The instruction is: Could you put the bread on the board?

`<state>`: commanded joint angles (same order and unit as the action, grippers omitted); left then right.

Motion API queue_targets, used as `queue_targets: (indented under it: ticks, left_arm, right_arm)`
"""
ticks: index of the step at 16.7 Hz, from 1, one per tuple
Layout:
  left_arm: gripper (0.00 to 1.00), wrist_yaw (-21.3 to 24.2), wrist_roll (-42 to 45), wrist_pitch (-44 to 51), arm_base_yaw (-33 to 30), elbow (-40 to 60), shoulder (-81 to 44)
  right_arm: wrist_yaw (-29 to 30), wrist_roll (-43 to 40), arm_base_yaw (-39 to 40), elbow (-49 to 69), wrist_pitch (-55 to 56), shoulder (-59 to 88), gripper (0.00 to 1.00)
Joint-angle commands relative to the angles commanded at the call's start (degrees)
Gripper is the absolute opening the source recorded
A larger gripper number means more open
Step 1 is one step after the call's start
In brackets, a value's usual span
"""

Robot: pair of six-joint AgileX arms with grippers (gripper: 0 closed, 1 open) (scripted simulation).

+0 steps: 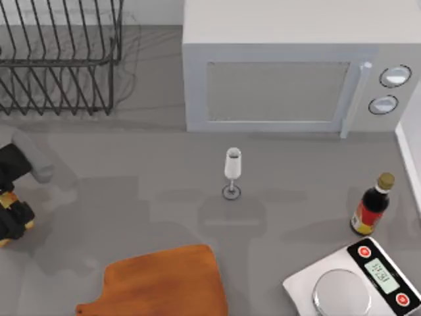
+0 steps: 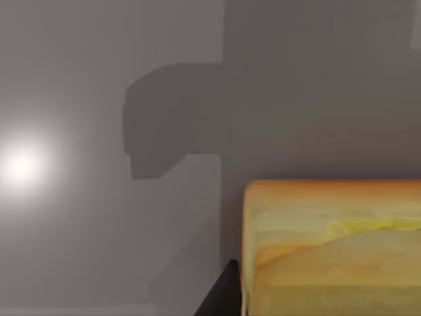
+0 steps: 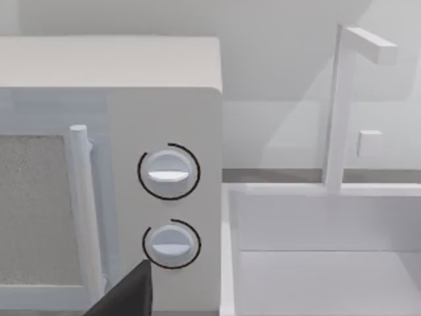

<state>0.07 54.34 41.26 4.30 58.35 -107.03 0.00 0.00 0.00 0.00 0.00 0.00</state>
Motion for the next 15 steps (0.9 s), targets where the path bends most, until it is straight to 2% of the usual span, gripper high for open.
queue_targets:
  ticks: [10, 15]
  left_arm:
    - [0.0, 0.43, -0.31, 1.74, -0.08, 1.01, 1.12]
    - [0.0, 0.42, -0.25, 14.3, -0.22, 8.26, 4.99]
  right_arm:
    - [0.0, 0.0, 0.0, 0.0, 0.0, 0.0, 1.0]
    - [0.0, 0.0, 0.0, 0.0, 0.0, 0.0, 1.0]
